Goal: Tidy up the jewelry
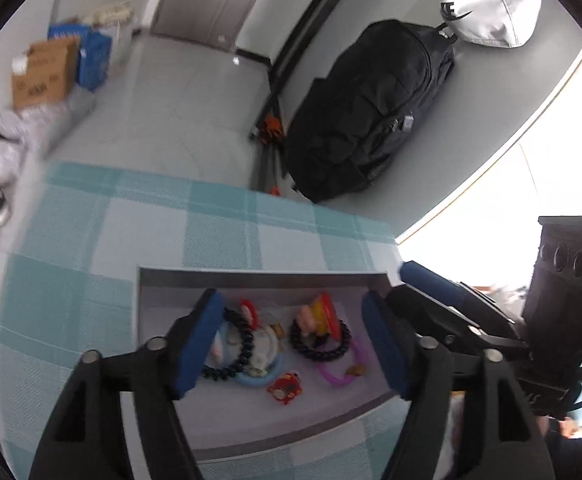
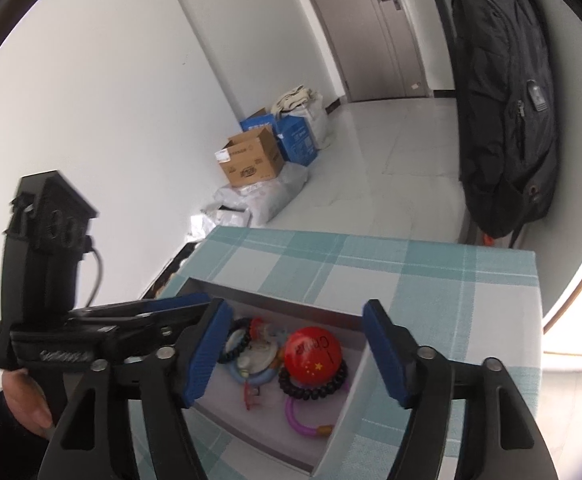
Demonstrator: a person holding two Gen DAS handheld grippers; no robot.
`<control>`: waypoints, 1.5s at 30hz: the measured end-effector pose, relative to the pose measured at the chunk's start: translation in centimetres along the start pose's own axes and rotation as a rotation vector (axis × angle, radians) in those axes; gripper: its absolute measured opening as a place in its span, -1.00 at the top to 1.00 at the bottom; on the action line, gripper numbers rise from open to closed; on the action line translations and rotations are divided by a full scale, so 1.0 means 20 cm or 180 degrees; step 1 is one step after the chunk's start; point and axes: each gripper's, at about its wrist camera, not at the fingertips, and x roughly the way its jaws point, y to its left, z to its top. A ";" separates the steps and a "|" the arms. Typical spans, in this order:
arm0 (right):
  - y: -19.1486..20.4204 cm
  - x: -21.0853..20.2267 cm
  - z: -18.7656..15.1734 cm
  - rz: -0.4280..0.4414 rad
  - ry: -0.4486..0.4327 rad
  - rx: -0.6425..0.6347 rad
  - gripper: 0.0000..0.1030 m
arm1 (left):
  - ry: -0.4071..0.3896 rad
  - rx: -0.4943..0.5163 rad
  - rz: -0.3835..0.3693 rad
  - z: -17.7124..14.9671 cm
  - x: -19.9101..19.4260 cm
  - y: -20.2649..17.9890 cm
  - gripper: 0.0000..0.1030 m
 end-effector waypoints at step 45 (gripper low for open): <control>0.24 -0.53 -0.22 -0.0050 -0.0776 -0.0266 -1.00 | -0.0734 0.0276 0.1040 -0.29 -0.40 -0.13 -0.51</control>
